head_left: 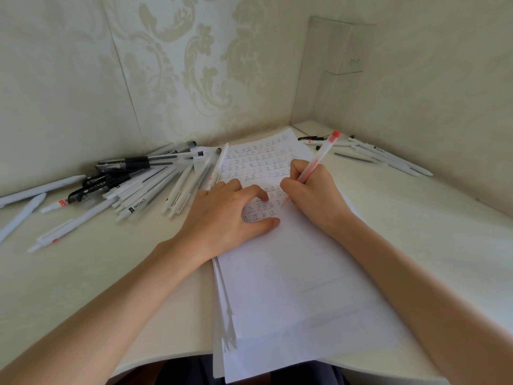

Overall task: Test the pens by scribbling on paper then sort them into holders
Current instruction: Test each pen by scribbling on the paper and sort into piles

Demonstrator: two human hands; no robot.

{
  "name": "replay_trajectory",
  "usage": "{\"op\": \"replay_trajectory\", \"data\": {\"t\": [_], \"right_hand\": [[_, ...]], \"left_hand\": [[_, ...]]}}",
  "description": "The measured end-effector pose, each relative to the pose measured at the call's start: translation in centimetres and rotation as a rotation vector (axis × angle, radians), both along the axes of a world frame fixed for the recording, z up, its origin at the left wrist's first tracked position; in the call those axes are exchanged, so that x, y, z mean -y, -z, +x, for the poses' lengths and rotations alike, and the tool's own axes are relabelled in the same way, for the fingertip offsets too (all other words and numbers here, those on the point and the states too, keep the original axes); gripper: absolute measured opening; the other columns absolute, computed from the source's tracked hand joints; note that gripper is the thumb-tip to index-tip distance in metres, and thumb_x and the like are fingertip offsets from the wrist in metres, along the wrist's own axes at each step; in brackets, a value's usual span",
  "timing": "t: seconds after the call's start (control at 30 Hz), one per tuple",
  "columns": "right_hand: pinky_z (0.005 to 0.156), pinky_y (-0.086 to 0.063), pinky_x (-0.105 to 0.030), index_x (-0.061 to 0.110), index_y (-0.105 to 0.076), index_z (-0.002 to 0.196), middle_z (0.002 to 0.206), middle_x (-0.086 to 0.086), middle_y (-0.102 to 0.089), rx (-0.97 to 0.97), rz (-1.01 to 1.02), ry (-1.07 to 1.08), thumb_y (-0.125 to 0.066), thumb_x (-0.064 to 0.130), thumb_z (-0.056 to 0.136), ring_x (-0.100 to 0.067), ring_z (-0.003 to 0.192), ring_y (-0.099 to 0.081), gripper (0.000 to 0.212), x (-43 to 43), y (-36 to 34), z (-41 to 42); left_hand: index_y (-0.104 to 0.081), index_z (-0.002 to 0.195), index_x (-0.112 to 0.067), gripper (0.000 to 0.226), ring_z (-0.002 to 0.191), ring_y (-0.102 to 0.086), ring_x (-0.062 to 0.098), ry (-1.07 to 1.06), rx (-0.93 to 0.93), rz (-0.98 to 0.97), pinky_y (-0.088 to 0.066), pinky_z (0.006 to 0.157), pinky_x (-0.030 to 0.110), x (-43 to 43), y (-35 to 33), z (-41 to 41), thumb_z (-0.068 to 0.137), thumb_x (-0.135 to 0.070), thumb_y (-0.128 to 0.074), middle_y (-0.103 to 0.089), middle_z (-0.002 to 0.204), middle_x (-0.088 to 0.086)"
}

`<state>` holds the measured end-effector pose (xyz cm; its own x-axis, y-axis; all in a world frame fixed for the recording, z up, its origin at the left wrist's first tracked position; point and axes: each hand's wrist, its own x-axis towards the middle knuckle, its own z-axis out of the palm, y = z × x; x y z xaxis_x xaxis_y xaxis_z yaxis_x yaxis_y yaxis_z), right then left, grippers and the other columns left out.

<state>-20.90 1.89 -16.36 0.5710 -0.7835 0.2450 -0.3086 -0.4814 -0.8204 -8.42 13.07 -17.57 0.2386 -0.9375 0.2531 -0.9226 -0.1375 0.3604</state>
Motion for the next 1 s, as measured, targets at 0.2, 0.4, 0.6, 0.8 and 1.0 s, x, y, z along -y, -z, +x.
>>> {"op": "replay_trajectory", "data": {"t": [0.2, 0.4, 0.6, 0.8, 1.0], "right_hand": [[0.046, -0.02, -0.021, 0.018, -0.025, 0.056, 0.043, 0.011, -0.023, -0.003, -0.007, -0.048, -0.053, 0.001, 0.077, -0.007, 0.049, -0.021, 0.039, -0.2, -0.1, 0.0], [0.045, -0.018, -0.021, 0.016, -0.025, 0.061, 0.055, 0.006, -0.024, -0.016, -0.053, -0.053, -0.049, 0.002, 0.082, -0.008, 0.05, -0.02, 0.035, -0.7, -0.1, -0.2], [0.044, -0.019, -0.019, 0.017, -0.027, 0.06, 0.046, 0.012, -0.025, -0.008, -0.02, -0.059, -0.051, 0.003, 0.08, -0.007, 0.048, -0.022, 0.034, -0.6, -0.1, -0.2], [0.047, -0.02, -0.024, 0.017, -0.026, 0.06, 0.054, 0.007, -0.025, -0.05, -0.018, -0.104, -0.05, 0.004, 0.082, -0.009, 0.052, -0.023, 0.035, -1.0, -0.3, -0.3], [0.05, -0.022, -0.03, 0.017, -0.025, 0.06, 0.051, 0.007, -0.025, -0.057, -0.047, -0.029, -0.049, 0.005, 0.082, -0.013, 0.051, -0.024, 0.035, -0.8, -0.2, -0.2]], "left_hand": [[-0.047, 0.119, -0.022, 0.039, 0.085, -0.041, 0.012, 0.085, -0.048, -0.048, -0.028, 0.073, 0.027, -0.2, 0.0, -0.2, 0.085, -0.039, -0.055, -0.038, 0.086, -0.011], [-0.028, 0.103, -0.018, 0.022, 0.088, -0.046, 0.019, 0.087, -0.317, -0.104, -0.037, 0.073, 0.026, -0.2, 0.2, 0.3, 0.091, 0.0, -0.034, -0.048, 0.097, 0.009], [-0.028, 0.104, -0.018, 0.025, 0.091, -0.042, 0.01, 0.045, -0.345, -0.171, -0.034, 0.072, 0.005, -0.1, 0.4, 0.6, 0.09, 0.0, -0.039, -0.044, 0.103, 0.003], [-0.04, 0.107, -0.011, 0.024, 0.075, -0.055, 0.0, -0.032, -0.452, -0.269, -0.041, 0.065, 0.006, 0.2, 0.4, 0.5, 0.089, 0.001, -0.049, -0.051, 0.088, -0.002], [-0.064, 0.087, -0.011, 0.009, 0.07, -0.058, 0.002, -0.1, -0.481, -0.253, -0.041, 0.064, 0.005, 0.3, 0.2, 0.9, 0.081, -0.013, -0.07, -0.058, 0.107, -0.007]]}}
